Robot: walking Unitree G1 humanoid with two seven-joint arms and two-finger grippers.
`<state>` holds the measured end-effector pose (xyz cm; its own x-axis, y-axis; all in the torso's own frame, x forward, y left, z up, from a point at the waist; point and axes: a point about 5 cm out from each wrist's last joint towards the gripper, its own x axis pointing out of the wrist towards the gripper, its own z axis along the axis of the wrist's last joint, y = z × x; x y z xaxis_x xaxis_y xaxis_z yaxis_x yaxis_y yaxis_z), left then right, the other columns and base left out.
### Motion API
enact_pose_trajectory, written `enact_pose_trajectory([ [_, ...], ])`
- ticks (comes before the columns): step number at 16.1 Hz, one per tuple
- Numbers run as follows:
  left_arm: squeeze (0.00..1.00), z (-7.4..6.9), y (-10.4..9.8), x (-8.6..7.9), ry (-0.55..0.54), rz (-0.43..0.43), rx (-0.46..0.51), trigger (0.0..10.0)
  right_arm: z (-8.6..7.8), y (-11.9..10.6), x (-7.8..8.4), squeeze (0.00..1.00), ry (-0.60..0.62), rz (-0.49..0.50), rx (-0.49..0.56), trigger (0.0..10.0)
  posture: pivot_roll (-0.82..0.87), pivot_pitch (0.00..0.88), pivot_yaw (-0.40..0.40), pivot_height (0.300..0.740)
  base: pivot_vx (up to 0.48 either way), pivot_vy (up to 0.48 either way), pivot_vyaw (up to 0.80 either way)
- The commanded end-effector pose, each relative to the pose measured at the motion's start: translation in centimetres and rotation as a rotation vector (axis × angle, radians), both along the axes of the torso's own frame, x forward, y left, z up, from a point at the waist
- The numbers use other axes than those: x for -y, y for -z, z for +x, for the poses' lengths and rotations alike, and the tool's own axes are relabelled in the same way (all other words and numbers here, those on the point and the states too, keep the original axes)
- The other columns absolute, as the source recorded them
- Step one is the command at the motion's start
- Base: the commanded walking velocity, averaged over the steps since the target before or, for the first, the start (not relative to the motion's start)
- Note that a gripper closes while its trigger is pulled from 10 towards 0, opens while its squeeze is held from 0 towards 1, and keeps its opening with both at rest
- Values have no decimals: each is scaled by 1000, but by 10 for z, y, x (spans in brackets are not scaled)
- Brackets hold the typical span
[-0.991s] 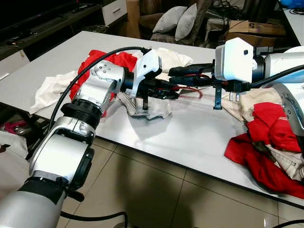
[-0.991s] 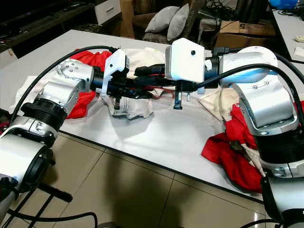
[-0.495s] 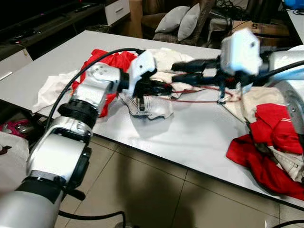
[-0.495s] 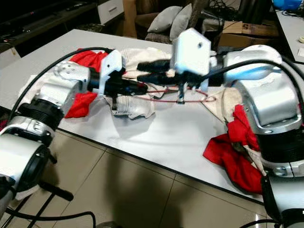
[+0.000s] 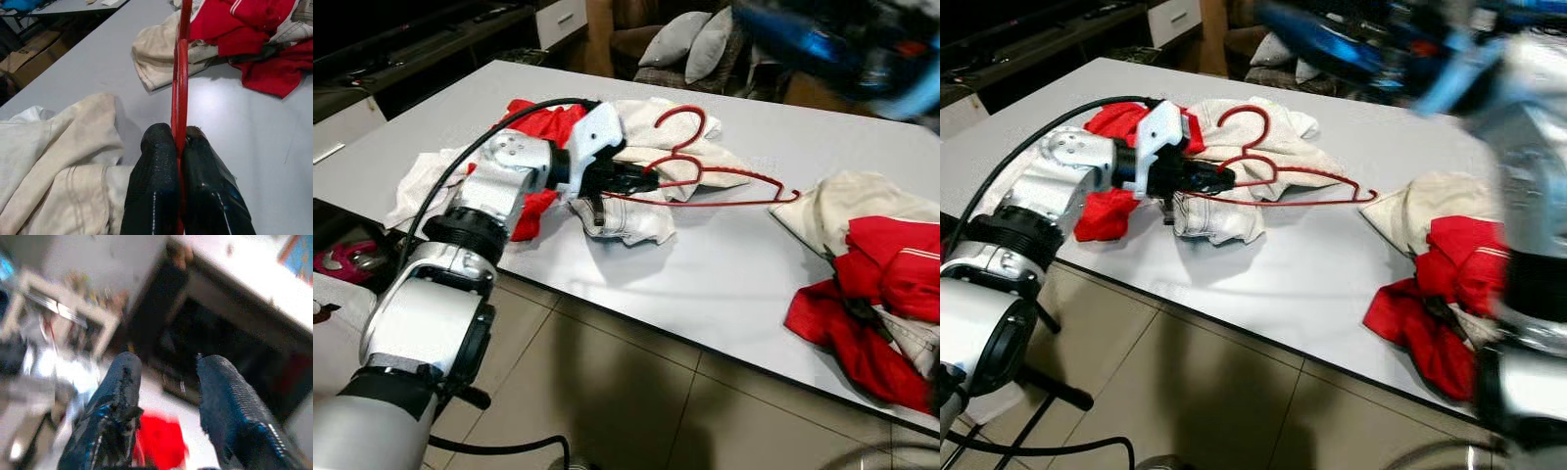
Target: Hang hanger
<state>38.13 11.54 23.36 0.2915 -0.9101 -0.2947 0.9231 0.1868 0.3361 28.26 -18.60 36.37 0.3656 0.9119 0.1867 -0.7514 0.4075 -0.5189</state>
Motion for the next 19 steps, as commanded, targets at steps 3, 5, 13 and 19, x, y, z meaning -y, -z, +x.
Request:
enact_pose_trajectory([
  [3,0,-4,-17,-13,47,-28,81,0,-5,48,25,1000,73,-260,-196,10000,-96,0,66,740,0,0,0],
  [5,0,-10,-19,-12,106,10,134,0,0,68,26,1000,121,-374,-211,10000,-99,0,72,740,0,0,0],
  [13,0,-35,-16,4,182,72,440,0,10,83,-11,0,218,-509,-21,10000,-68,0,61,740,0,0,0],
  [19,0,-43,-24,10,184,42,541,0,8,95,-27,0,183,-495,-27,6706,-59,0,69,740,0,0,0],
])
